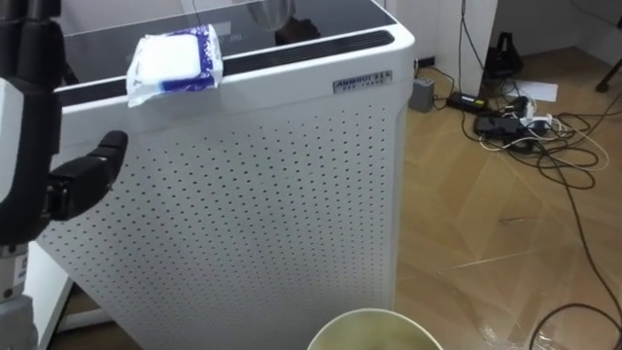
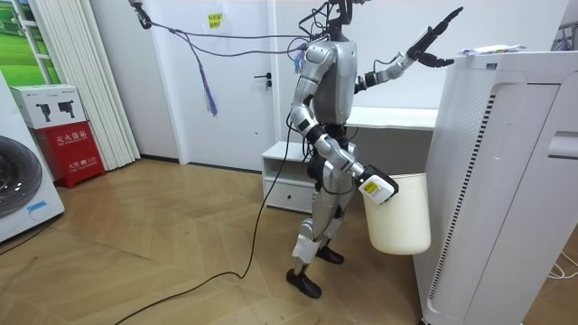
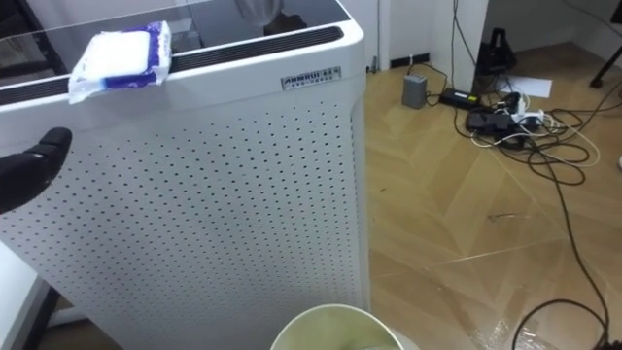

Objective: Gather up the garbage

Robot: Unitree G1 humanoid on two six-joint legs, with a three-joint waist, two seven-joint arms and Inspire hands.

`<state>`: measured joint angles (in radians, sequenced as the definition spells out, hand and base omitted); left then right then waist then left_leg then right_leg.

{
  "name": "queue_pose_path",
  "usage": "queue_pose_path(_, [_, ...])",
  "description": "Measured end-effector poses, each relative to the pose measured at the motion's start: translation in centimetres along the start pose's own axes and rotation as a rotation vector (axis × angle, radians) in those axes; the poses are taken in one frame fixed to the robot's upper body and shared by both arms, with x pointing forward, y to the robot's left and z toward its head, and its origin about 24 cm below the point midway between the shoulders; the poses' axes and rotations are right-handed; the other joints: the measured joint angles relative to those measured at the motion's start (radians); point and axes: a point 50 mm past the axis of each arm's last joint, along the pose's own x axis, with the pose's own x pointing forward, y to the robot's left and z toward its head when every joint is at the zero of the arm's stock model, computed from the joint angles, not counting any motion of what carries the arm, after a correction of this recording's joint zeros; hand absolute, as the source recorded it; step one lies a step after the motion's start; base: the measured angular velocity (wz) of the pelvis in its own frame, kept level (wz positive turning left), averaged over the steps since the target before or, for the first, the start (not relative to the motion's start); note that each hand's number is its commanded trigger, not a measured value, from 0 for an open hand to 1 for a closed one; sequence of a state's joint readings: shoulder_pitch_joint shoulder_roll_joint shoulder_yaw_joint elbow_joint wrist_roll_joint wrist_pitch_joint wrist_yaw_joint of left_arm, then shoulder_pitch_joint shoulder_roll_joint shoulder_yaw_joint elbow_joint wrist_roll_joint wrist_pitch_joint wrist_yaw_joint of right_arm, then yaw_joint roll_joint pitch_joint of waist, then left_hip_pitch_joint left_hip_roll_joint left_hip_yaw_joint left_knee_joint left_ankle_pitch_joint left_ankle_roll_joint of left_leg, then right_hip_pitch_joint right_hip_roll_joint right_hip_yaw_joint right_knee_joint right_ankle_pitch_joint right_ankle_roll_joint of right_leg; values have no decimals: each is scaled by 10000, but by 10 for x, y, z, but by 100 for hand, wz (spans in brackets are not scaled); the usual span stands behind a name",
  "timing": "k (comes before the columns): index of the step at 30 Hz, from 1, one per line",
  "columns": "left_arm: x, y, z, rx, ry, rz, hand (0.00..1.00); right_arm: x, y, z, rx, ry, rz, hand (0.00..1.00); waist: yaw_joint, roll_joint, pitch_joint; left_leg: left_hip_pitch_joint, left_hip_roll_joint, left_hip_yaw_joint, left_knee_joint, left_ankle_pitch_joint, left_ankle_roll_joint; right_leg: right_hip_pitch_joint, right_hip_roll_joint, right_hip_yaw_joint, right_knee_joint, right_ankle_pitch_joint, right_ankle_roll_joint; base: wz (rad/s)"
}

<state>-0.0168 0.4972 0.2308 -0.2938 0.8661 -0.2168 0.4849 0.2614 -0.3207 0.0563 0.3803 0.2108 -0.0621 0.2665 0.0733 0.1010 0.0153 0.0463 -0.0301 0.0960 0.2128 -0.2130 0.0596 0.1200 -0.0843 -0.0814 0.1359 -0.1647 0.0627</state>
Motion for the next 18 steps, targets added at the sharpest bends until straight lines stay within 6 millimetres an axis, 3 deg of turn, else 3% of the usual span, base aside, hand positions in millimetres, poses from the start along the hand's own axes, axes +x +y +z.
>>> queue_pose_path(18, [14, -10, -9, 216, 624, -1387, 0, 1, 0, 2, -50, -62, 43, 100, -111, 80, -23, 68, 7, 83, 8, 2, 0, 57, -7, -5, -6, 0, 0, -1])
